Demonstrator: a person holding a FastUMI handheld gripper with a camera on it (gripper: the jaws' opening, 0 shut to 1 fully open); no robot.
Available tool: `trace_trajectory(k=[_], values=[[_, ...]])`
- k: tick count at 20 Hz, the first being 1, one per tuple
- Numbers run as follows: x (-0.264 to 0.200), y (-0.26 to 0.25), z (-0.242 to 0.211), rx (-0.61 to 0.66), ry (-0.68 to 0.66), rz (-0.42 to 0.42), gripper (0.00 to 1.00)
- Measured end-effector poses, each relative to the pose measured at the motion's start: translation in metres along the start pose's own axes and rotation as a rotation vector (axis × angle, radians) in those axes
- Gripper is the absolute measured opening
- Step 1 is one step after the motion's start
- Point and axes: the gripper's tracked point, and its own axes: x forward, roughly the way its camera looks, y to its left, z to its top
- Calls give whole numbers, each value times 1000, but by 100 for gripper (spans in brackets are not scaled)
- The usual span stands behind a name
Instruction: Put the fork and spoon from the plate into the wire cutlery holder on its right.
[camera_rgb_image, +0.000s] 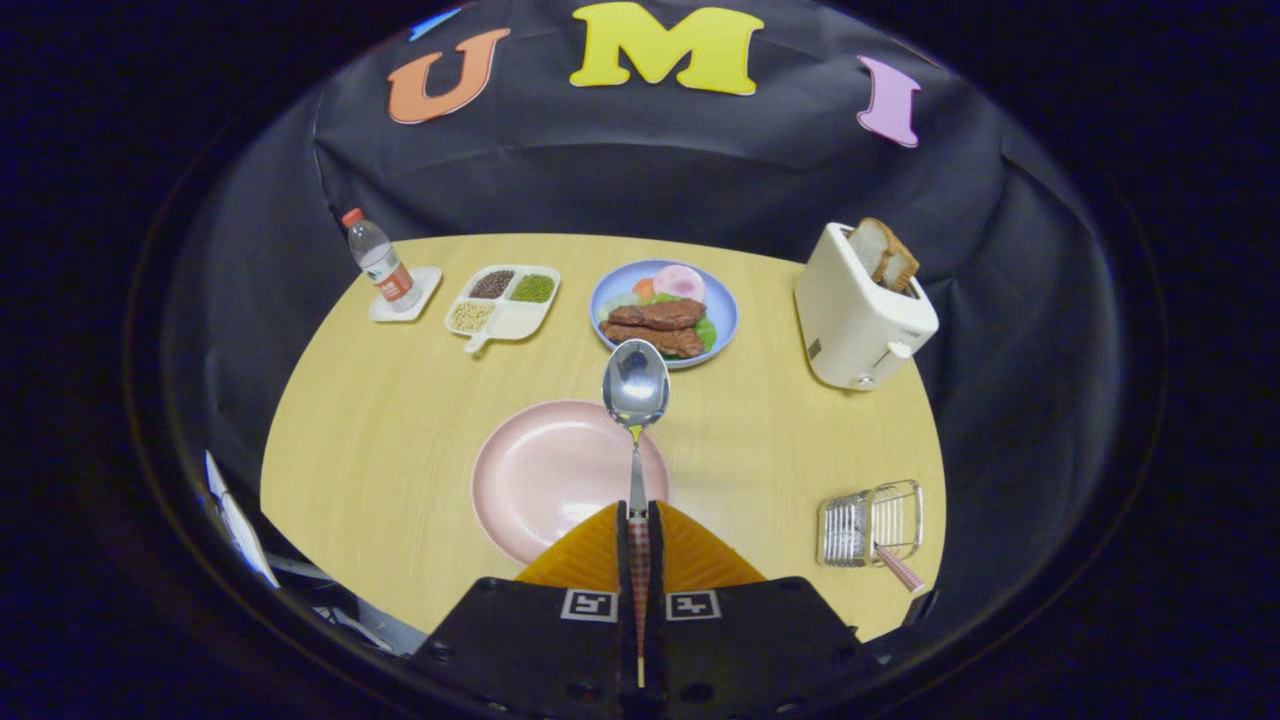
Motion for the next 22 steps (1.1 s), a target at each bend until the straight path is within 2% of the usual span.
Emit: trace_trajectory(k=[9, 14, 19, 22], values=[[-38, -111, -9, -16, 71, -28, 3], [-44, -173, -14, -5, 130, -43, 3], [-39, -207, -29, 21, 225, -15, 3], [-43, -219, -46, 13, 326, 9, 3]])
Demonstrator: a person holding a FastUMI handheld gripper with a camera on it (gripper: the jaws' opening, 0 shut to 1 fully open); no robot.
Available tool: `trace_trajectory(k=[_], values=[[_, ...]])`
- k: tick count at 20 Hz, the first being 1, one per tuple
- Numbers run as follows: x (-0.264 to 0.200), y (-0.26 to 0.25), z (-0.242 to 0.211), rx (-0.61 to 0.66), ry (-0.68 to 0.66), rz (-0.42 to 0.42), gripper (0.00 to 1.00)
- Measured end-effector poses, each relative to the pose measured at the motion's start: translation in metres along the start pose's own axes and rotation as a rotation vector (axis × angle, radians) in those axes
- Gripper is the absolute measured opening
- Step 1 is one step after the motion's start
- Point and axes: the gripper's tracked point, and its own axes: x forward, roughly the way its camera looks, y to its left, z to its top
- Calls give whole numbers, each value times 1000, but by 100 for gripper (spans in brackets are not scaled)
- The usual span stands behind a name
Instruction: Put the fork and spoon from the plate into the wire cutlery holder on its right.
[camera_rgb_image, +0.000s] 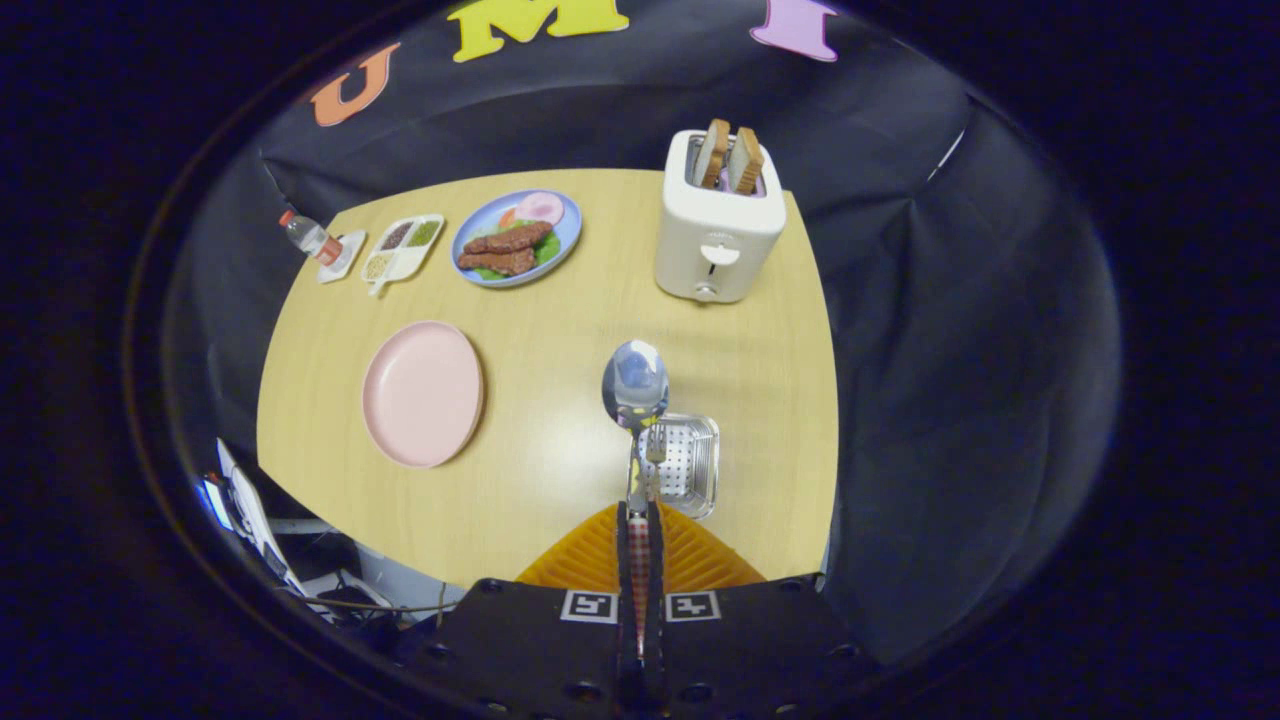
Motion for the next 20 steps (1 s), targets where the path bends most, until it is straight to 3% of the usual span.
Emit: trace_trajectory(k=[12, 20], values=[[33, -32, -38, 18, 349, 11, 3], [57, -35, -28, 36, 492, 0, 2]])
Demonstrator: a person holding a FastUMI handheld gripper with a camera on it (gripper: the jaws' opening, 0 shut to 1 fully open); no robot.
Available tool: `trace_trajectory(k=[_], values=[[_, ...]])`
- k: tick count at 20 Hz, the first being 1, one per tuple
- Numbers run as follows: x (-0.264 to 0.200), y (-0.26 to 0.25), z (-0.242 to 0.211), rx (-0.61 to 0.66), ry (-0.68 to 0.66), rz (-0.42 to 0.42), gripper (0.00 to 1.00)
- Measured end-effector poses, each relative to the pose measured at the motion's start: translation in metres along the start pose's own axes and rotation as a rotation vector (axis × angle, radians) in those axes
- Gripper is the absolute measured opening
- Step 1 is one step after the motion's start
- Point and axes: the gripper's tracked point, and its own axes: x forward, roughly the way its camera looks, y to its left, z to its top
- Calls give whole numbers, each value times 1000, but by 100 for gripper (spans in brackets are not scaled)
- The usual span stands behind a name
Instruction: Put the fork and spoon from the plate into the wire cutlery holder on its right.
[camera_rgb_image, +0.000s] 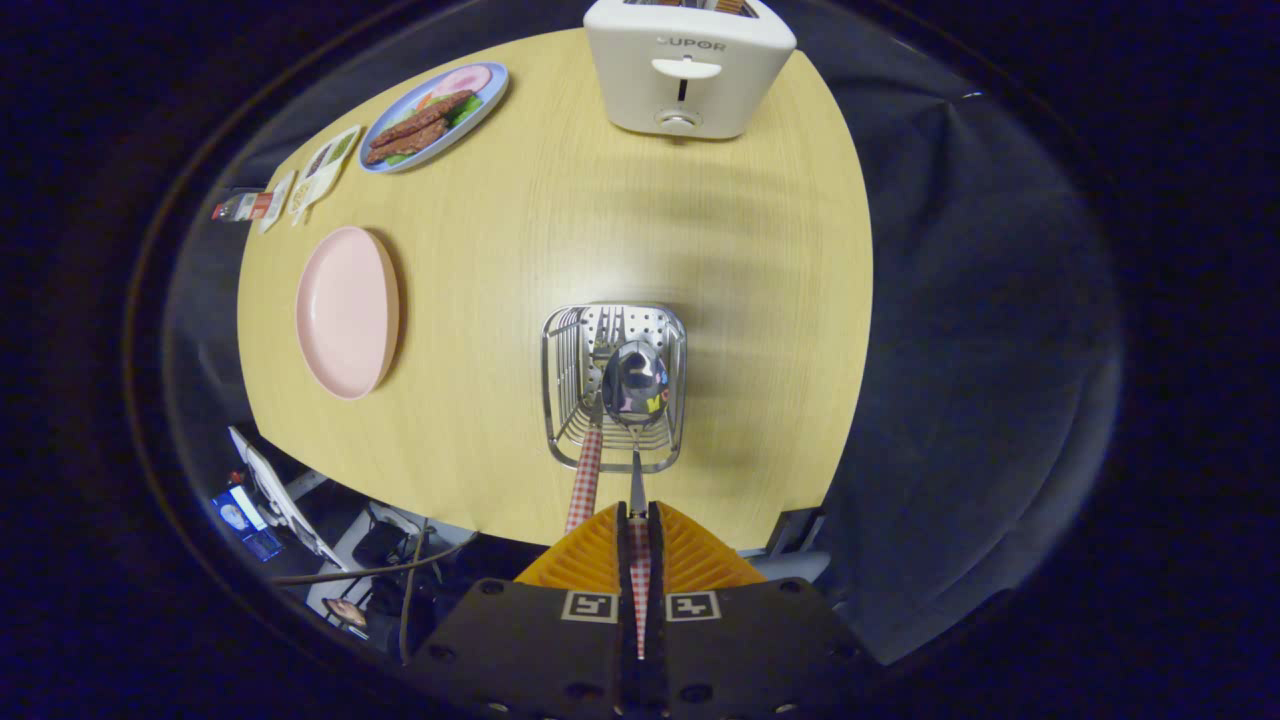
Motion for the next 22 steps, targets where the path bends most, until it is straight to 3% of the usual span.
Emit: trace_trajectory(k=[11, 22], values=[[18, 10, 28, 58, 100, -13, 5], [12, 18, 33, 69, -12, -43, 11]])
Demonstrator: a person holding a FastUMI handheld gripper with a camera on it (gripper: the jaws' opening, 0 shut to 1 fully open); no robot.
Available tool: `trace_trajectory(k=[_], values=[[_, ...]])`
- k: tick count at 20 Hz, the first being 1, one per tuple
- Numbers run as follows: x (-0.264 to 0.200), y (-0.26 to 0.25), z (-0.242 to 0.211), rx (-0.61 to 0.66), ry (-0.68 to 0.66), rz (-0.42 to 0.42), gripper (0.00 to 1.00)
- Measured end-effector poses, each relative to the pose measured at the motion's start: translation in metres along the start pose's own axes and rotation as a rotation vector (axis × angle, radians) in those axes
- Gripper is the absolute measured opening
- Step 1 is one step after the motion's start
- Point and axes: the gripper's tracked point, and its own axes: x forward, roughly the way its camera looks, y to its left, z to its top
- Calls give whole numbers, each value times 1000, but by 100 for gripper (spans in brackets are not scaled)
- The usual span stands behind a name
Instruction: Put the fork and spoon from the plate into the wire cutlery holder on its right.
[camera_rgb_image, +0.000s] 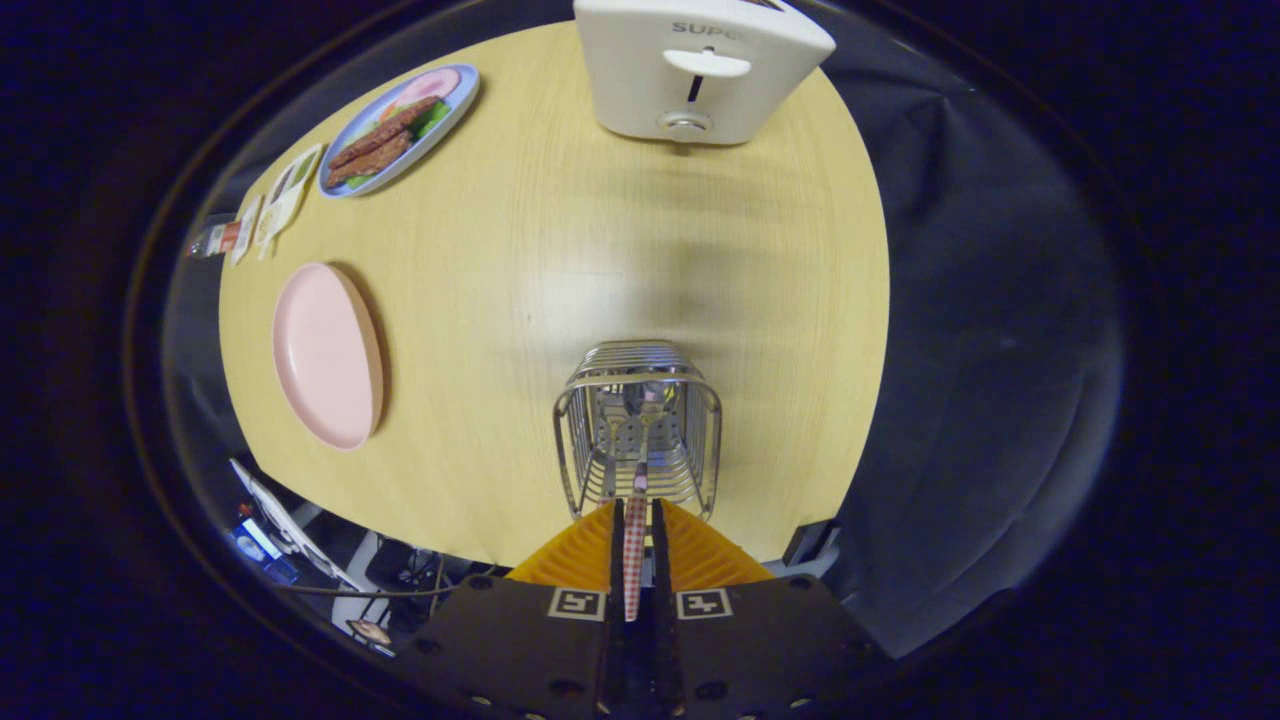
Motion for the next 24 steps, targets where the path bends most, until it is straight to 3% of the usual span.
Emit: trace_trajectory(k=[4, 8, 11, 13, 18, 22, 24], values=[[-16, 11, -4, -7, -89, -8, 13], [-47, 32, 9, -45, -322, -57, 20], [-73, 71, 3, -68, -451, -26, 34], [-90, 99, -4, -76, -533, -8, 51], [-140, 155, -9, -113, -837, -43, 81], [-183, 199, -27, -87, -1056, -45, 96], [-211, 215, -36, -68, -1196, -53, 96]])
